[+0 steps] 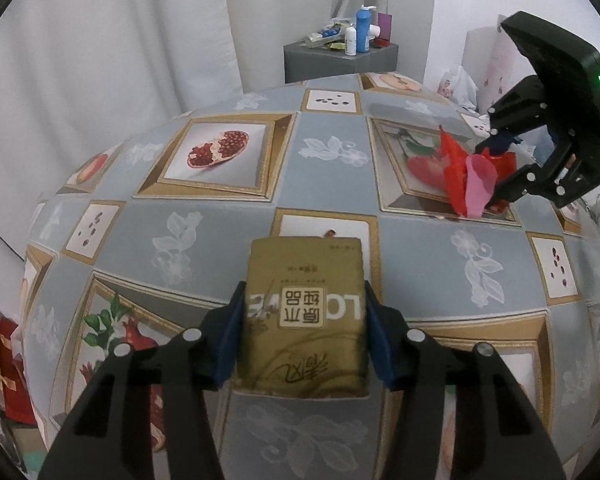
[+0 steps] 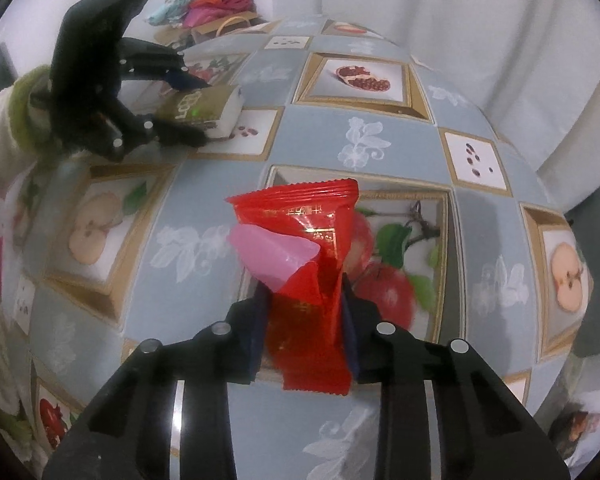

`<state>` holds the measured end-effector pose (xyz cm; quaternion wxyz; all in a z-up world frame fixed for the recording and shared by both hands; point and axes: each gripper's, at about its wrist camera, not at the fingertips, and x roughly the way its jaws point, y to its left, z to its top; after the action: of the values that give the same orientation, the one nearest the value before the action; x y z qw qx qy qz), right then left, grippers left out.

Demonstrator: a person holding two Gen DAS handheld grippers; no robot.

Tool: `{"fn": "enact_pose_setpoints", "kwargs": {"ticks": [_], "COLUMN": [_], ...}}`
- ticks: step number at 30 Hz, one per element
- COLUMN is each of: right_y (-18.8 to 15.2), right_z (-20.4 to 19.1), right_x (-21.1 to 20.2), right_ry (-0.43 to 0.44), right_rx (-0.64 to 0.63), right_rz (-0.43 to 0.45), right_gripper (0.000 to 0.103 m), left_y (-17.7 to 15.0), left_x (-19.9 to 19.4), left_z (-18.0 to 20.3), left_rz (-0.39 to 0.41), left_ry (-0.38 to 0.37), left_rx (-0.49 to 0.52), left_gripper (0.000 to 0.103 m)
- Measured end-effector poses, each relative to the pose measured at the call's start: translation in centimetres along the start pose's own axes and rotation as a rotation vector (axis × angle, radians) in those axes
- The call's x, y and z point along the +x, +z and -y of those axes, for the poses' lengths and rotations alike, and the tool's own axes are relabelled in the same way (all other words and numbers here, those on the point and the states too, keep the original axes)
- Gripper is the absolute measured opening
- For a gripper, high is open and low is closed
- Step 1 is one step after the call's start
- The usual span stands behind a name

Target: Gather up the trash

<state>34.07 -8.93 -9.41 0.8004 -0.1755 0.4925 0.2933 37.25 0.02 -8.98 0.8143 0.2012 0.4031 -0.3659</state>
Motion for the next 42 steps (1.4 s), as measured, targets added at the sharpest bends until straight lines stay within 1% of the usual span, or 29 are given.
{"fn": "enact_pose_setpoints", "kwargs": {"ticks": [5,8,17,21,23,25,27,29,31,32,33,36,38,40,42], "right_y": [-2.4,-4.6,-12.0,-14.7,-15.7,-16.6,-17.2,-17.7,-17.9,-18.1,-18.1,-17.7,-17.4,-17.3,-17.1], "right_z": [-2.7,-5.3,-12.1,-14.3,-15.3,-16.1,-16.7,-17.4,-18.4,-18.7,-18.8,-18.1,-17.6,-17.3,-17.4], "right_x": [-1.5,-2.6,-6.3,-7.6,-8.1,-8.6,-8.9,-9.2,-9.0,-9.0,-9.0,-9.1,-9.0,-8.8,-8.3], "right_ry": [-0.011,-0.012,-0.004,-0.029,-0.045,-0.087,-0.114,-0.117,-0.133,-0.131,-0.124,-0.077,-0.067,-0.053,-0.055], "right_rx": [0.0,0.005,0.079,0.135,0.165,0.19,0.23,0.249,0.211,0.194,0.176,0.166,0.168,0.17,0.159], "right_rz": [-0.002,-0.001,0.016,0.035,0.043,0.054,0.063,0.076,0.074,0.074,0.076,0.086,0.099,0.107,0.1], "right_gripper": [0.028,0.028,0.028,0.028,0.029,0.03,0.03,0.034,0.04,0.042,0.042,0.047,0.053,0.054,0.055], "left_y": [-1.4,-2.9,-8.7,-10.9,-11.6,-12.1,-12.7,-12.8,-12.8,-12.7,-12.6,-12.2,-12.2,-12.1,-12.0], "left_x": [-1.2,-2.4,-7.4,-9.4,-9.9,-10.3,-10.7,-10.9,-10.9,-10.8,-10.7,-10.5,-10.4,-10.3,-10.1], "left_z": [1.8,3.7,11.6,14.6,16.0,17.3,18.6,19.0,19.3,19.5,19.6,19.7,19.9,19.7,19.7], "left_rz": [-0.01,-0.016,-0.026,-0.019,-0.014,-0.012,-0.011,-0.007,-0.007,-0.013,-0.021,-0.034,-0.03,-0.027,-0.024], "left_ry": [-0.013,-0.029,-0.107,-0.145,-0.148,-0.133,-0.092,-0.1,-0.106,-0.103,-0.105,-0.118,-0.127,-0.143,-0.147], "left_rx": [0.002,0.005,0.014,-0.025,-0.035,-0.02,-0.013,-0.017,0.006,0.034,0.058,0.118,0.144,0.149,0.153], "left_gripper": [0.052,0.052,0.052,0.052,0.052,0.052,0.052,0.052,0.052,0.052,0.052,0.052,0.052,0.054,0.059]}}
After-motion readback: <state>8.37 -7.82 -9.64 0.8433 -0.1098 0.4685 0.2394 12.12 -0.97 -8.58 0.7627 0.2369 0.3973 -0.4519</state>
